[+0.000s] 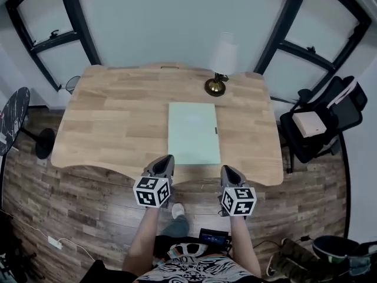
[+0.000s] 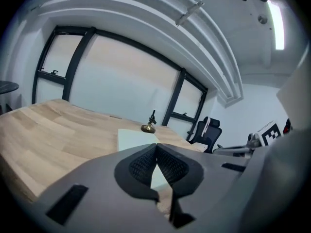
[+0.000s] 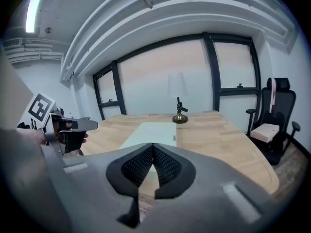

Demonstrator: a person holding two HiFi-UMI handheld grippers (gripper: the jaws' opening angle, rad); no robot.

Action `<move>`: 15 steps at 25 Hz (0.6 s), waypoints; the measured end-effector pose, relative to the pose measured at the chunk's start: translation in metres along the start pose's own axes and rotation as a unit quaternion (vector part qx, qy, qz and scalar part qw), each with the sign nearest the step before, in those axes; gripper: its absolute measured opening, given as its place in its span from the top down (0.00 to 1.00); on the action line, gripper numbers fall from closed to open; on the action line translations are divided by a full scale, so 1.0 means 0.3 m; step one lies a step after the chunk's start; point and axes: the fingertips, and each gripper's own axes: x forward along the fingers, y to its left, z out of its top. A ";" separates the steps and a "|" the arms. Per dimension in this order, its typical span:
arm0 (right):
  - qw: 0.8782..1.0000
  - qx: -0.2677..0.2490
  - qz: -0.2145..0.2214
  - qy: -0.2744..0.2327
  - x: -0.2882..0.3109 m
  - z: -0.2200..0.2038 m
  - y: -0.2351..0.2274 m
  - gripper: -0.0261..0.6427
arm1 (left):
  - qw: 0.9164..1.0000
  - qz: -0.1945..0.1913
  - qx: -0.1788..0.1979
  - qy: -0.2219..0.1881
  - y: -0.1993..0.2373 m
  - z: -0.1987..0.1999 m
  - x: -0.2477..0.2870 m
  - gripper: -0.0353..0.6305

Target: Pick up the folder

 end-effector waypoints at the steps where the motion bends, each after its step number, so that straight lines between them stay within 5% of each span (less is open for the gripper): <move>1: 1.000 -0.003 0.005 0.000 0.047 0.024 -0.007 0.95 | 1.000 0.003 -0.002 0.004 0.040 0.013 0.040 0.94; 8: 0.998 0.040 0.046 -0.001 0.252 0.139 -0.041 0.95 | 0.999 0.010 -0.008 0.031 0.210 0.090 0.253 0.94; 15: 0.999 0.010 0.017 0.036 0.339 0.116 -0.105 0.95 | 0.999 0.025 -0.020 0.039 0.273 0.099 0.335 0.94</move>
